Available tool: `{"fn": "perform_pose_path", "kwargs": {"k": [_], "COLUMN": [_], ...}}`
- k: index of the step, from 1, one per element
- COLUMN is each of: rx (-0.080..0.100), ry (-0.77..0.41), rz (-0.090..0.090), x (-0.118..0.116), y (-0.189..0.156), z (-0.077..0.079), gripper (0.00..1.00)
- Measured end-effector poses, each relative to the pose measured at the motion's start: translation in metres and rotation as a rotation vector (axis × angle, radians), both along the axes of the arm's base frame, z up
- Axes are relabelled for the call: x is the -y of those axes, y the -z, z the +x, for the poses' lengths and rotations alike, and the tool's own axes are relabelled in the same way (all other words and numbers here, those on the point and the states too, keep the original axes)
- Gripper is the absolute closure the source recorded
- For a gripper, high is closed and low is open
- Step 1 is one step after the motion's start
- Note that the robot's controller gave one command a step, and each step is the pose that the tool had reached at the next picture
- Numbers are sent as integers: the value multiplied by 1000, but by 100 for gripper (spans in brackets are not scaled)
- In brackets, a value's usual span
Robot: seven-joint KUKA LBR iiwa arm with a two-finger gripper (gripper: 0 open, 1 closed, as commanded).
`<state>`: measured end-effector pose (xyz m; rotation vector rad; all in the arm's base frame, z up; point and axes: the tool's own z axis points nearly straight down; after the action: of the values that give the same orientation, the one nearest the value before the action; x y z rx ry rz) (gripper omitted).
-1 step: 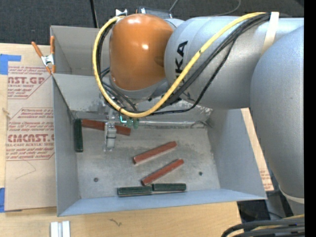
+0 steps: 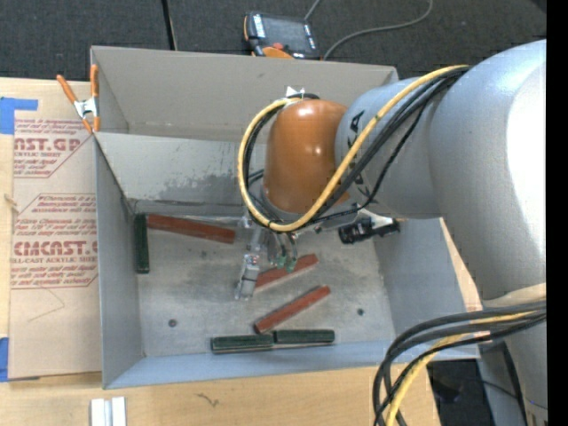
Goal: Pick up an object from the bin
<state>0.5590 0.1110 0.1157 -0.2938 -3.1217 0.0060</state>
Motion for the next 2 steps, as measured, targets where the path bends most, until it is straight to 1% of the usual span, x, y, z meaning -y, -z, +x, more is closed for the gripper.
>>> {"fn": "perform_pose_path", "kwargs": {"k": [1,2], "rx": [-1,7], "ry": [-7,-11], "rz": [2,5], "x": [49,45], "y": [45,42], "z": [-40,-37], "gripper": [0,100]}}
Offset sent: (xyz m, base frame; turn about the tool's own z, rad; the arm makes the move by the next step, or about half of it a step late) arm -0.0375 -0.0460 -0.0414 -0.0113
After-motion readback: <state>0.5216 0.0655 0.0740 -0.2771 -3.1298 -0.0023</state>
